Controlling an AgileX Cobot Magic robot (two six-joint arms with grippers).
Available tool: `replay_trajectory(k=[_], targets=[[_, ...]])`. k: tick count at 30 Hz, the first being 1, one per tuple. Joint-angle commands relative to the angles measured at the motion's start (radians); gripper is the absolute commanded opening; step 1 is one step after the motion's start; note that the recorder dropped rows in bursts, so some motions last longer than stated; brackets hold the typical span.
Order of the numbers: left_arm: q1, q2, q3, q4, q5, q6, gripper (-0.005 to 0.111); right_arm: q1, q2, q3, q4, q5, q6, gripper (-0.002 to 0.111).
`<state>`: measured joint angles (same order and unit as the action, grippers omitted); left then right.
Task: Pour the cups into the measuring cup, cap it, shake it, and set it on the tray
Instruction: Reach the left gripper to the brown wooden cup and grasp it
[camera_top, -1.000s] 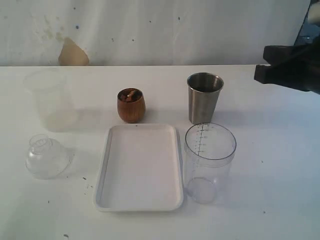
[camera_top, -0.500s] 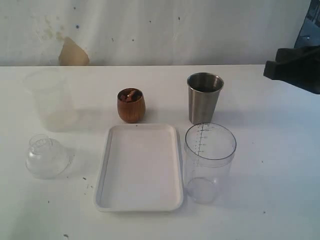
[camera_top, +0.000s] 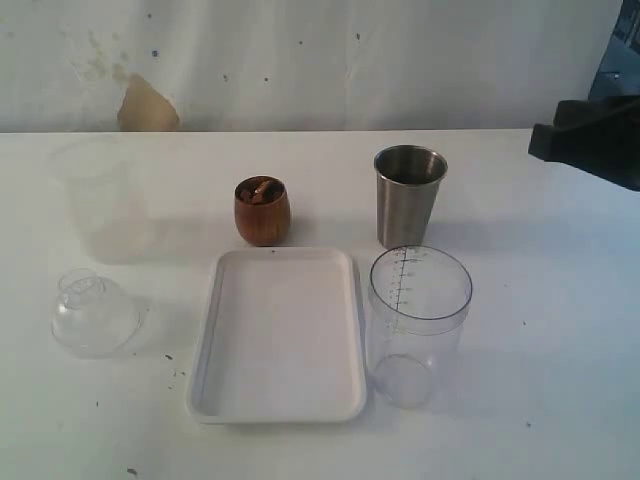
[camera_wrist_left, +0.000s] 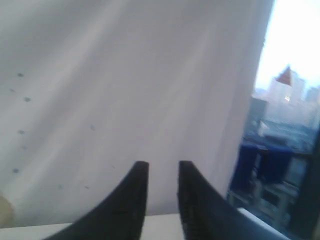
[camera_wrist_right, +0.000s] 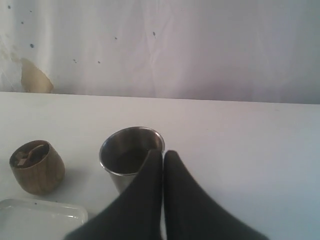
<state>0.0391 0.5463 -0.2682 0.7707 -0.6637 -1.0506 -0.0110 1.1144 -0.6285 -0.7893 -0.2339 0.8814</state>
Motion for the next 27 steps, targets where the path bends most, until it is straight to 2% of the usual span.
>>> replay_trajectory(k=[1,2,4,5,8,10,12,15,27], targets=[[-0.008,0.396,-0.156,0.247,-0.26,-0.07,0.073,-0.007,-0.007,0.001,0.0,0.038,0.006,0.0],[-0.018,0.469,-0.177,0.268,-0.271,-0.07,0.084,-0.007,-0.007,0.001,0.0,0.043,0.006,0.0],[-0.062,0.609,-0.21,0.295,-0.274,-0.033,0.097,-0.007,-0.007,0.001,0.0,0.052,0.006,0.0],[-0.128,0.726,-0.24,0.29,-0.275,0.061,0.101,-0.007,-0.007,0.001,0.0,0.052,0.006,0.0],[-0.258,0.902,-0.294,0.197,-0.191,0.295,0.101,-0.007,-0.007,0.001,0.0,0.05,0.006,0.0],[-0.324,0.993,-0.335,0.044,-0.087,0.451,0.101,-0.007,-0.007,0.001,0.0,0.052,0.006,0.0],[-0.368,1.085,-0.377,-0.083,-0.049,0.587,0.101,-0.007,-0.007,0.001,0.0,0.052,0.006,0.0],[-0.391,1.198,-0.443,-0.157,-0.083,0.646,0.101,-0.007,-0.007,0.001,0.0,0.052,0.006,0.0],[-0.391,1.517,-0.71,-0.206,-0.092,0.685,0.101,-0.007,-0.007,0.001,0.0,0.052,0.006,0.0]])
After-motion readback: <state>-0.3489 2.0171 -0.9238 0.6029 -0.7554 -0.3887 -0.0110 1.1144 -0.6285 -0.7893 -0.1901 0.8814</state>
